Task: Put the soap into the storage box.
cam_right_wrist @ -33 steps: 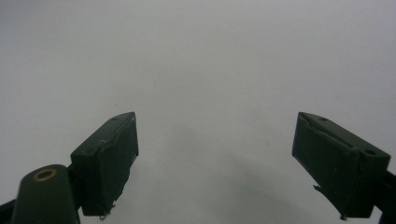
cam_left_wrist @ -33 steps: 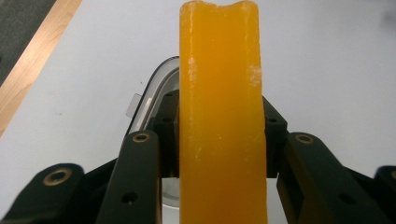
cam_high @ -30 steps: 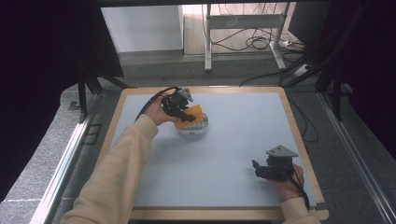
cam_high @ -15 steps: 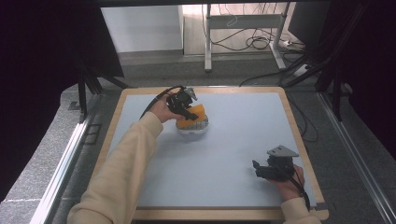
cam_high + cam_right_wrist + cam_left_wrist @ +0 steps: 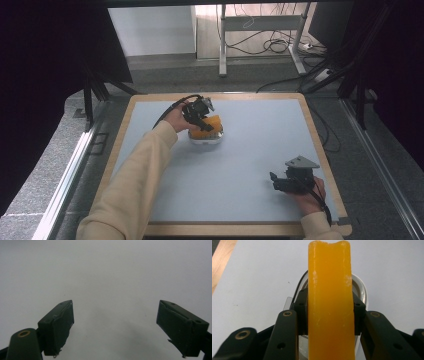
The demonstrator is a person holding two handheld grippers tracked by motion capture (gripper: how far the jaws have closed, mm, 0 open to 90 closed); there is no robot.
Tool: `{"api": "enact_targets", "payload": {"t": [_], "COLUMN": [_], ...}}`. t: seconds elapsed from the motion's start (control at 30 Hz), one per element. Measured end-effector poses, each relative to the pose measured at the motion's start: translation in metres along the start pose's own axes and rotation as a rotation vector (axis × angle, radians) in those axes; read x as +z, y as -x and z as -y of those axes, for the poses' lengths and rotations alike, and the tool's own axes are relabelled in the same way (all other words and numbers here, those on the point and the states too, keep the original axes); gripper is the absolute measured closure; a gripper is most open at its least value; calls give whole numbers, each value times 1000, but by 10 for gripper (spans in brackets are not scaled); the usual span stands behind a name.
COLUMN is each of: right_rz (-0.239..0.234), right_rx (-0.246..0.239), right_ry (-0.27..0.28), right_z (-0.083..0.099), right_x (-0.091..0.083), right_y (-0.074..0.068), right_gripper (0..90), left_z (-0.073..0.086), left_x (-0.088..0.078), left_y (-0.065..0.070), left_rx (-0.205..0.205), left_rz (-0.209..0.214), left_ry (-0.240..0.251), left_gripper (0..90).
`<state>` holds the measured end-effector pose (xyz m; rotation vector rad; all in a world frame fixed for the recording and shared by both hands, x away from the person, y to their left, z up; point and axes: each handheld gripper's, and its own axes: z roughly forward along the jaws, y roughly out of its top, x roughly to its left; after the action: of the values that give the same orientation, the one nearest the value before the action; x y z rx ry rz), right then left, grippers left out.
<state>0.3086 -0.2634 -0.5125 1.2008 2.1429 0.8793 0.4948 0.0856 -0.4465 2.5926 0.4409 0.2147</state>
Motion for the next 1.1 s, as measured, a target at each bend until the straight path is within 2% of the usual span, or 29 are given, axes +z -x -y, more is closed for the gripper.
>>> {"api": "enact_targets", "payload": {"t": [0.1,0.17,0.2,0.23,0.27,0.3,0.33,0.43,0.47,0.63,0.67,0.77,0.83,0.9,0.93,1.1], "right_rz": [-5,-4,-4,-3,-3,-4,-5,-7,-7,-7,-7,-8,-7,-7,-6,-5], "right_rx": [-6,-5,-5,-3,-3,-4,-6,-10,-10,-9,-10,-11,-10,-10,-10,-11], "right_ry": [-3,-4,-4,-2,-2,-3,-4,-6,-6,-8,-9,-11,-11,-12,-12,-14], "right_z": [0,0,0,0,0,0,0,-1,-1,0,0,0,0,0,0,0], "right_x": [0,0,0,0,0,0,0,0,0,1,1,1,1,1,1,1], "right_y": [-2,-1,-1,-1,-1,-1,-2,-3,-3,-3,-3,-3,-3,-2,-2,-3], "right_gripper": [144,143,143,143,143,143,143,142,142,142,142,141,141,141,141,140], "left_z": [1,1,1,-1,-1,-1,-3,-3,-3,-2,-1,1,4,5,7,15], "left_x": [4,1,1,-5,-7,-7,-12,-16,-18,-22,-23,-24,-25,-27,-30,-37], "left_y": [0,-1,-1,-2,-2,-2,0,2,3,7,8,9,10,10,11,17], "left_rx": [0,-10,-10,-28,-27,-27,-26,-25,-25,-45,-64,-76,-110,-118,-135,-141], "left_rz": [0,-11,-11,-44,-56,-56,-85,-97,-113,-119,-118,-121,-124,-123,-125,-131], "left_ry": [-10,27,27,72,82,82,86,92,97,113,121,121,127,131,144,153], "left_gripper": [616,595,554,496,477,456,394,348,332,279,270,256,243,239,238,222]}}
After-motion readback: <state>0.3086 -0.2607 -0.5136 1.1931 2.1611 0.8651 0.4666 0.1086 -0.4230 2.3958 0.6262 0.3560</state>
